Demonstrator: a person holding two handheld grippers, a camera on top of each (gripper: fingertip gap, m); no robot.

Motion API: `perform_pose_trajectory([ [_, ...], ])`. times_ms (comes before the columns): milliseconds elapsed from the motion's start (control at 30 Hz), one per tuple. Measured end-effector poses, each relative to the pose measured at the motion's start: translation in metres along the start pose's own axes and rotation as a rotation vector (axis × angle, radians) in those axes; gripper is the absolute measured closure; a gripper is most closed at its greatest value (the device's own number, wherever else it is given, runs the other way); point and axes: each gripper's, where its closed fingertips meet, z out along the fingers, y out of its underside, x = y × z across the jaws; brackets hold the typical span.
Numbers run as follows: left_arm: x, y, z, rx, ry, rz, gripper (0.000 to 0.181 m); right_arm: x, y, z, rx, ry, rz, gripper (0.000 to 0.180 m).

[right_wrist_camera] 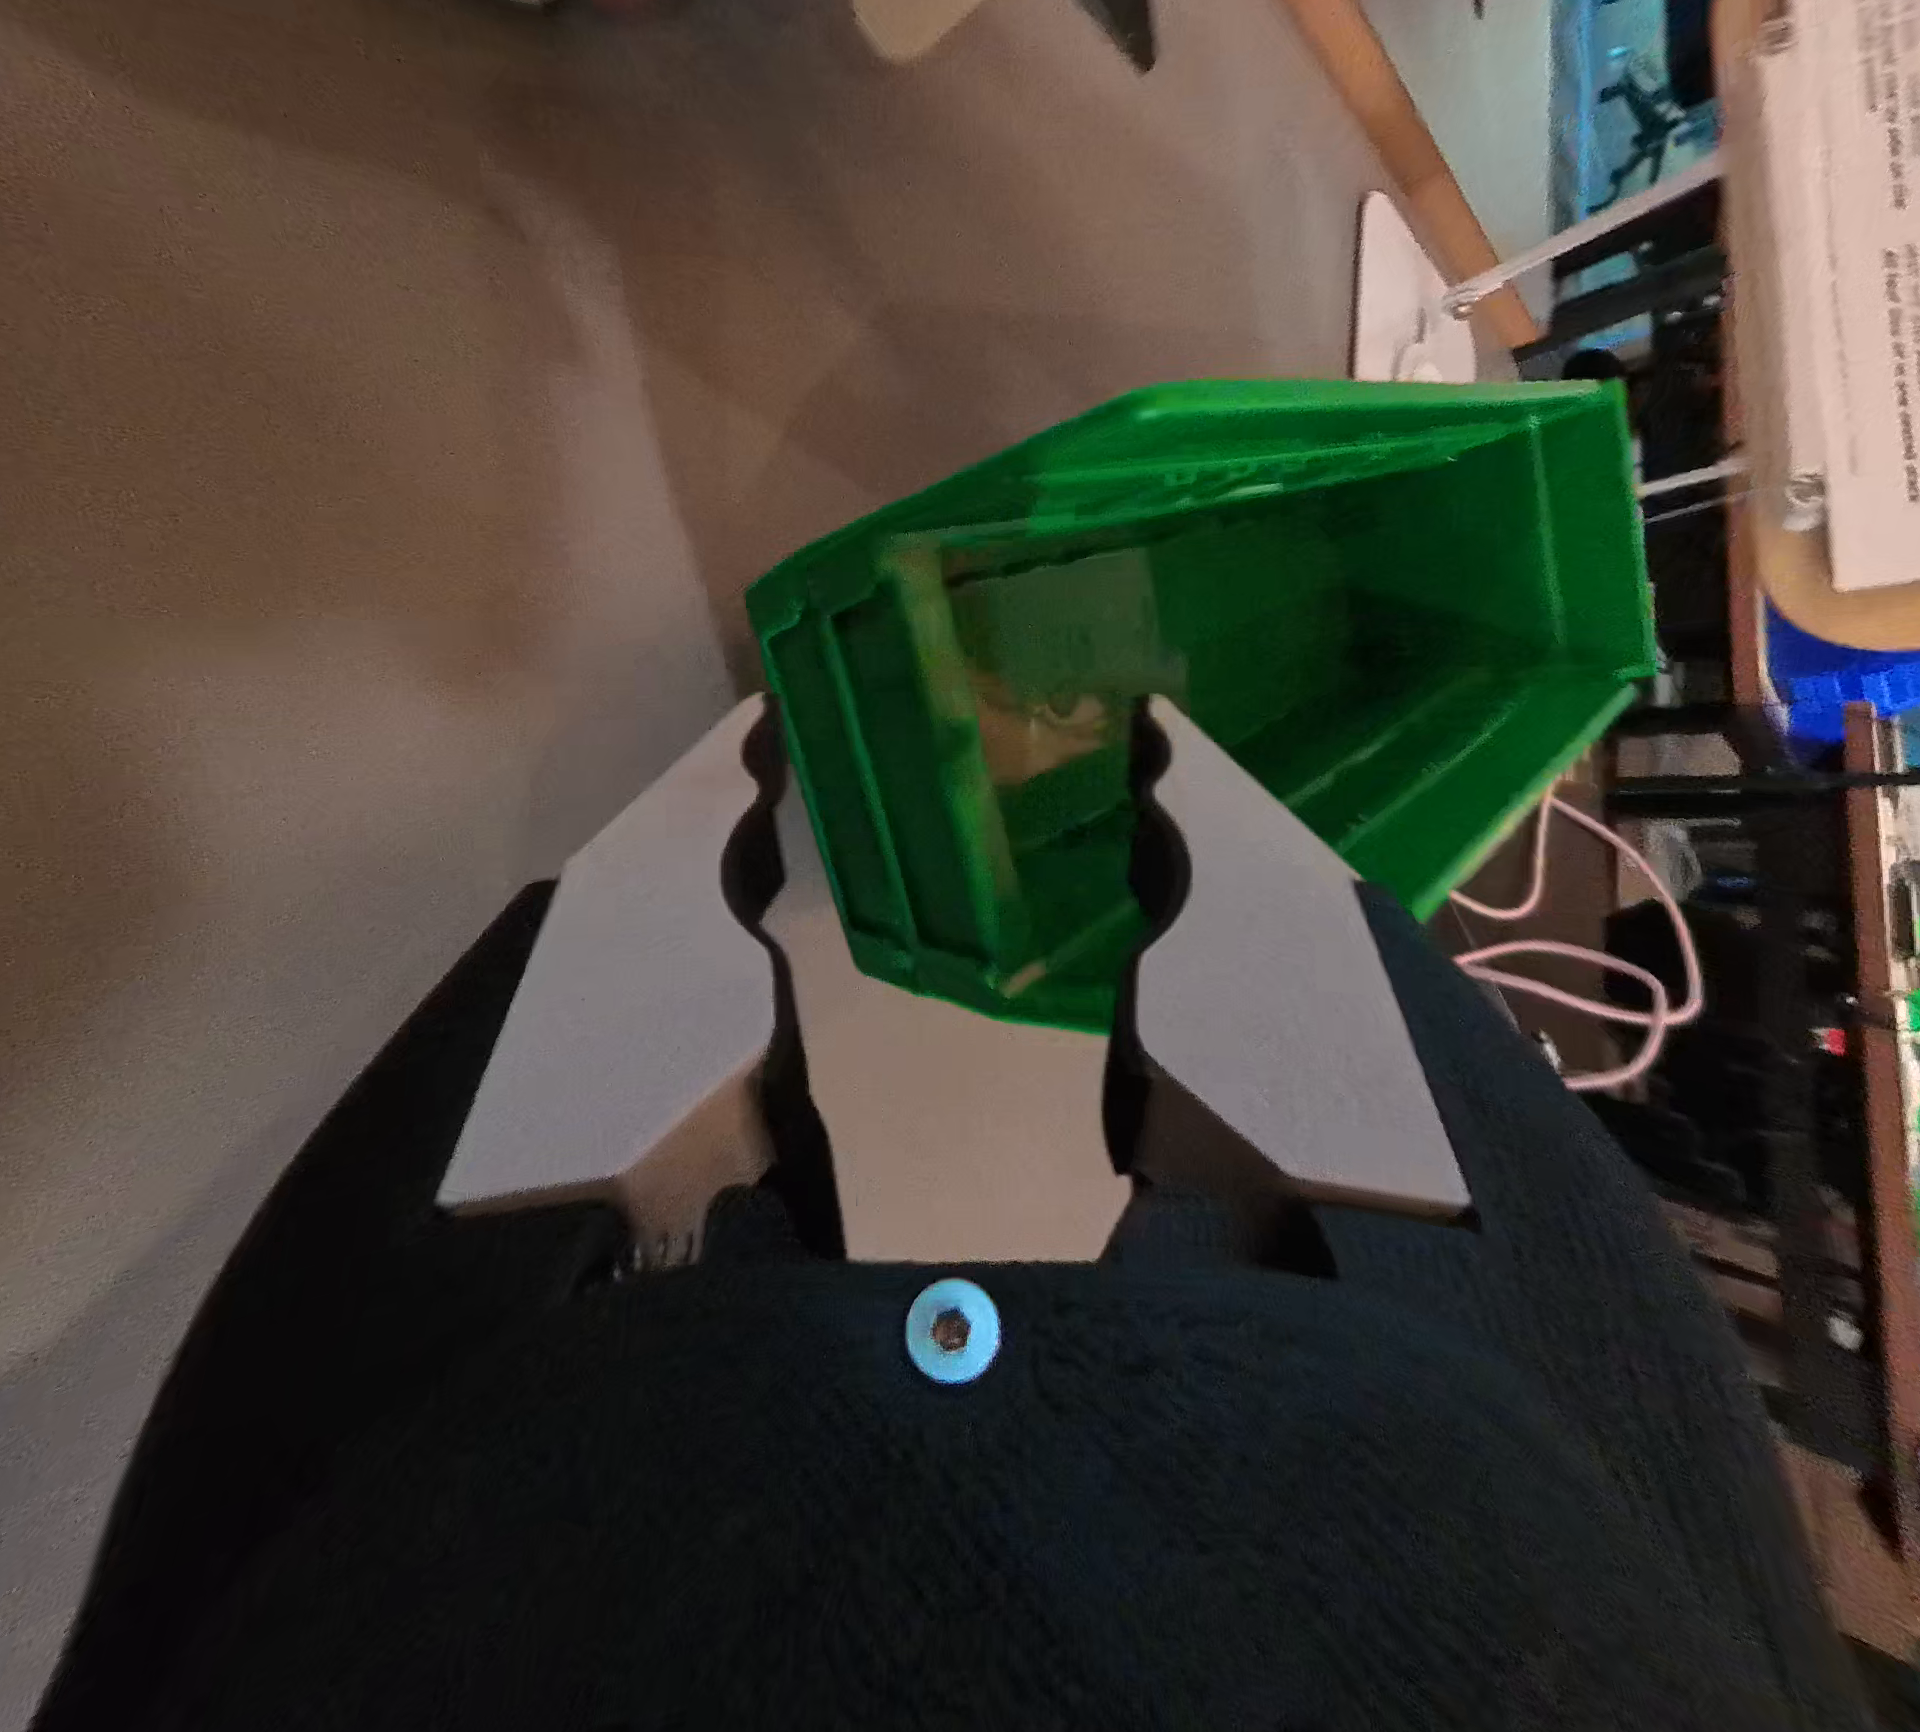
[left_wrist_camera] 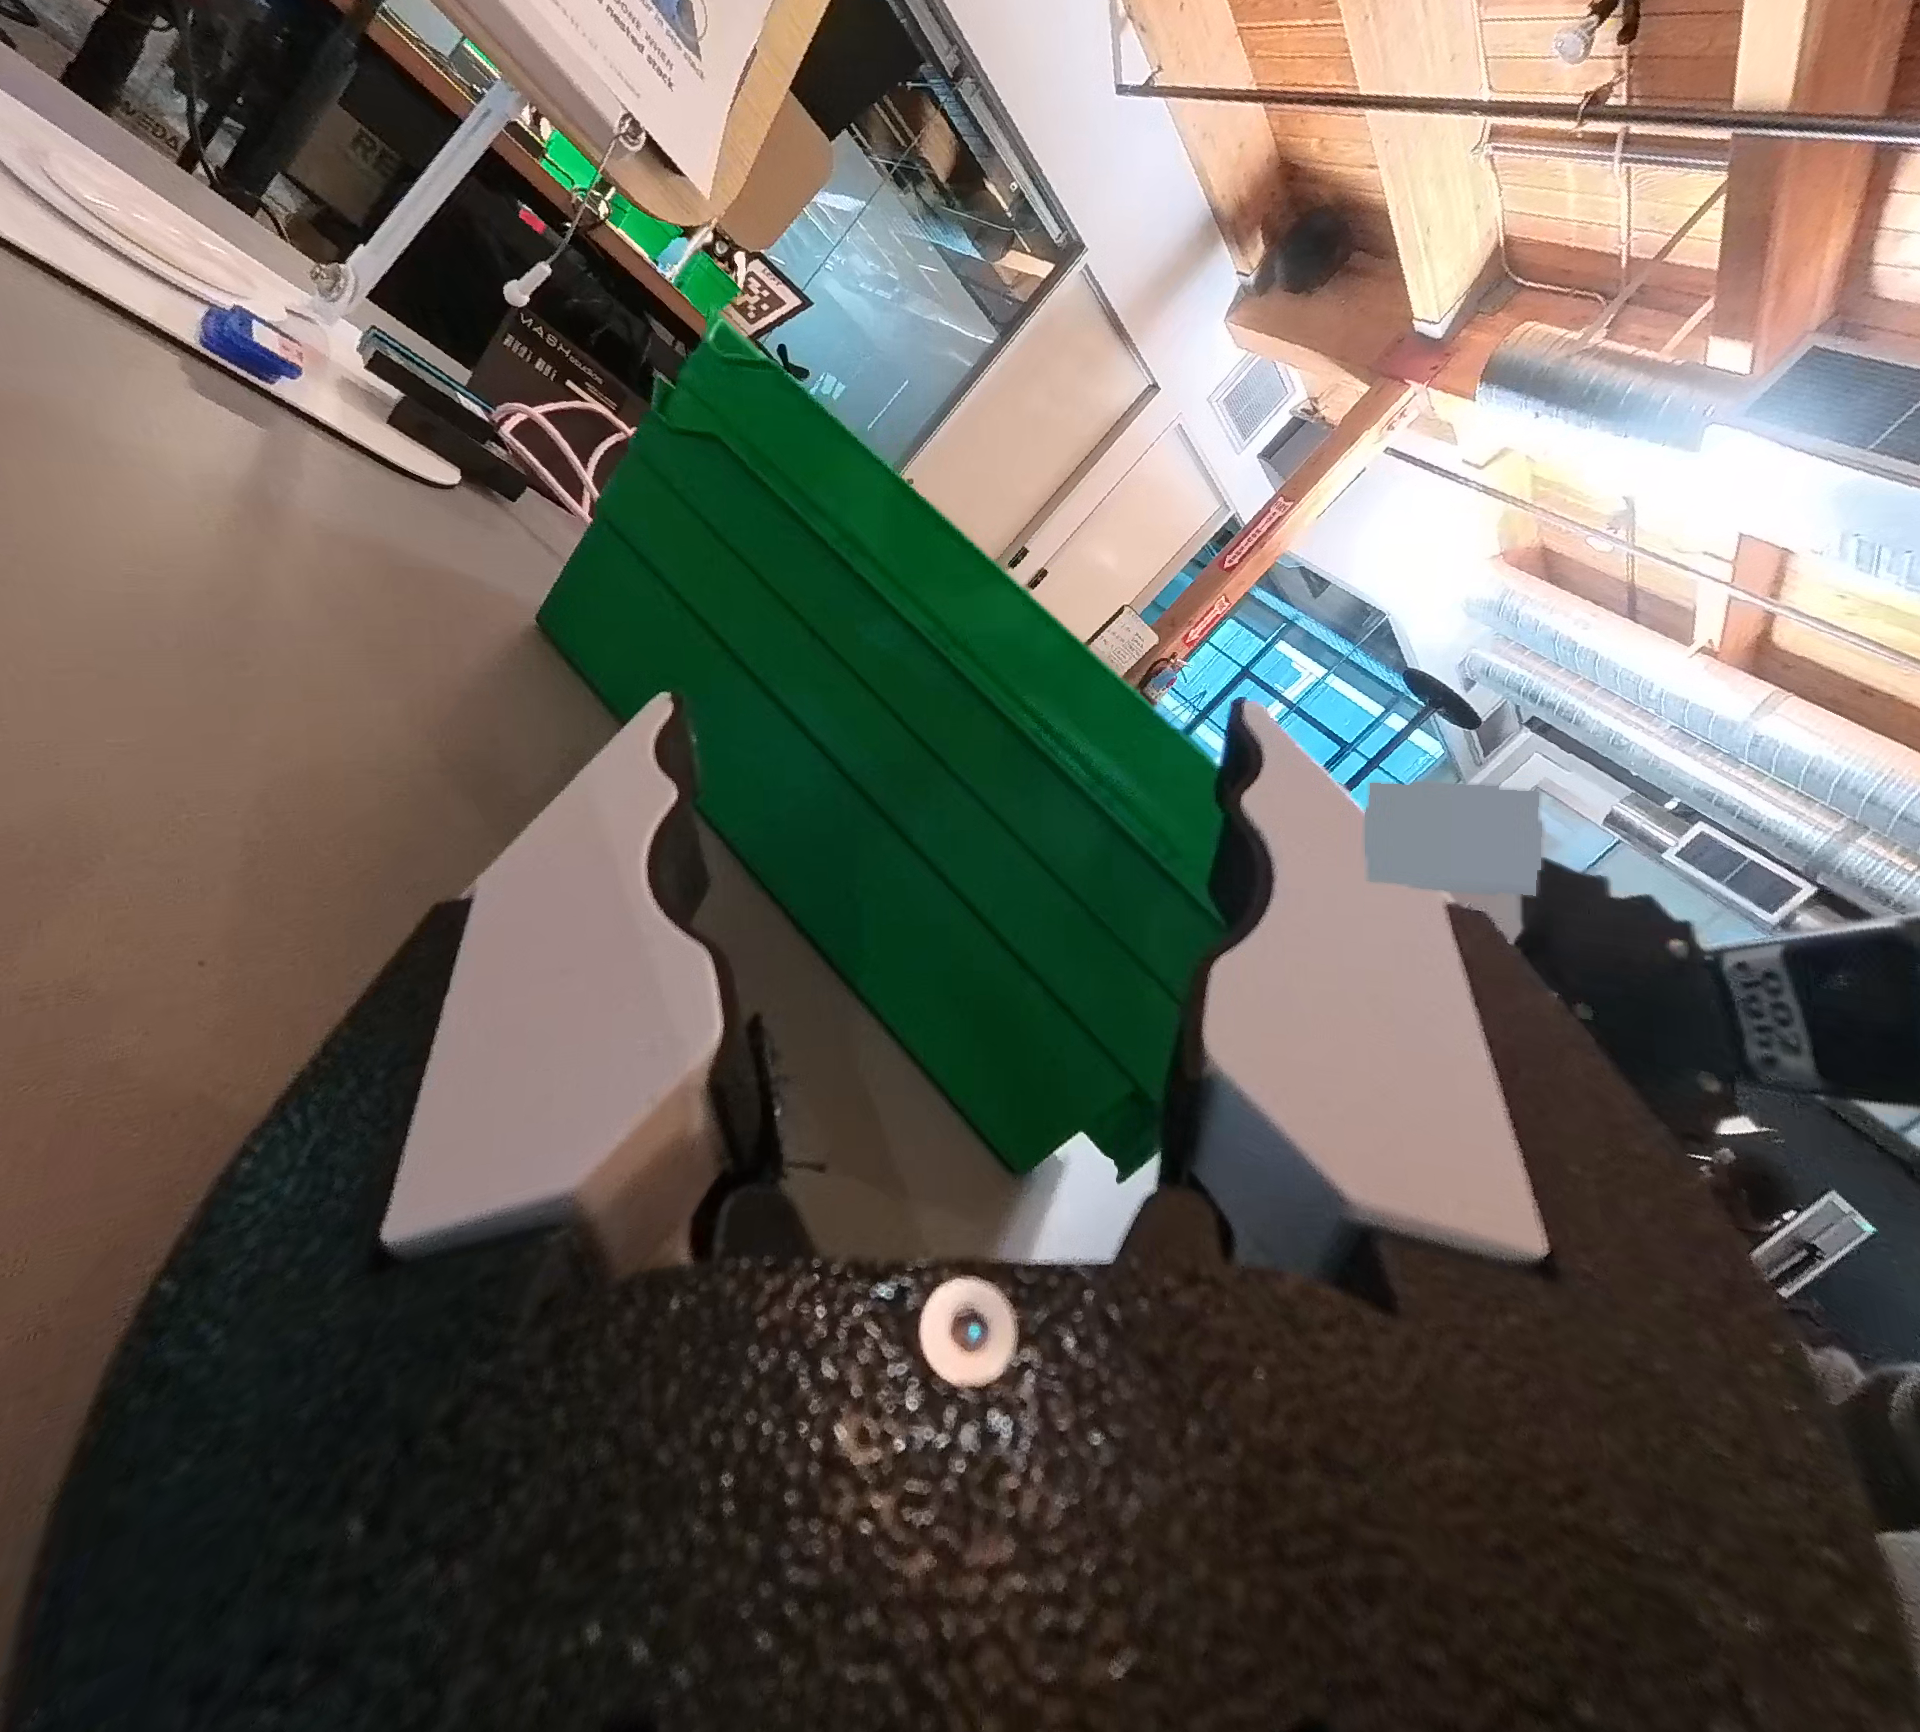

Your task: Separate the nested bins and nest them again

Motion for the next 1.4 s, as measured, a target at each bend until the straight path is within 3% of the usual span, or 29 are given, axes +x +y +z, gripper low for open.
perform_pose_trajectory([
  [100,0.000,-0.001,0.000,0.004,0.001,-0.002,0.082,0.013,-0.008,-0.029,0.087,0.089,0.079,0.095],
  [200,0.001,0.001,0.000,-0.003,0.001,0.009,0.082,0.049,0.011,-0.069,0.158,0.387,0.191,0.095],
  [333,0.001,0.006,0.004,-0.030,-0.024,0.063,0.079,0.092,0.103,-0.146,0.080,0.898,0.400,0.090],
  [467,0.001,0.004,0.003,-0.015,-0.026,0.054,0.078,0.075,0.174,-0.213,-0.021,1.174,0.539,0.090],
  [600,0.000,0.003,0.002,-0.008,-0.024,0.045,0.078,0.044,0.231,-0.248,-0.184,1.276,0.647,0.068],
  [767,0.000,0.005,0.003,-0.023,-0.027,0.052,0.078,0.006,0.283,-0.249,-0.273,1.236,0.932,0.038],
  [833,0.000,0.005,0.003,-0.019,-0.024,0.047,0.078,0.000,0.290,-0.249,-0.272,1.219,0.985,0.037],
  [1033,0.000,0.006,0.003,-0.023,-0.021,0.044,0.078,0.001,0.277,-0.225,-0.235,1.056,0.957,0.077],
  [1300,0.001,0.005,0.003,-0.018,-0.012,0.033,0.079,0.001,0.316,-0.201,-0.505,0.954,1.075,0.128],
  [1400,0.001,0.004,0.002,-0.016,-0.007,0.028,0.079,0.006,0.316,-0.199,-0.543,0.934,1.039,0.161],
])
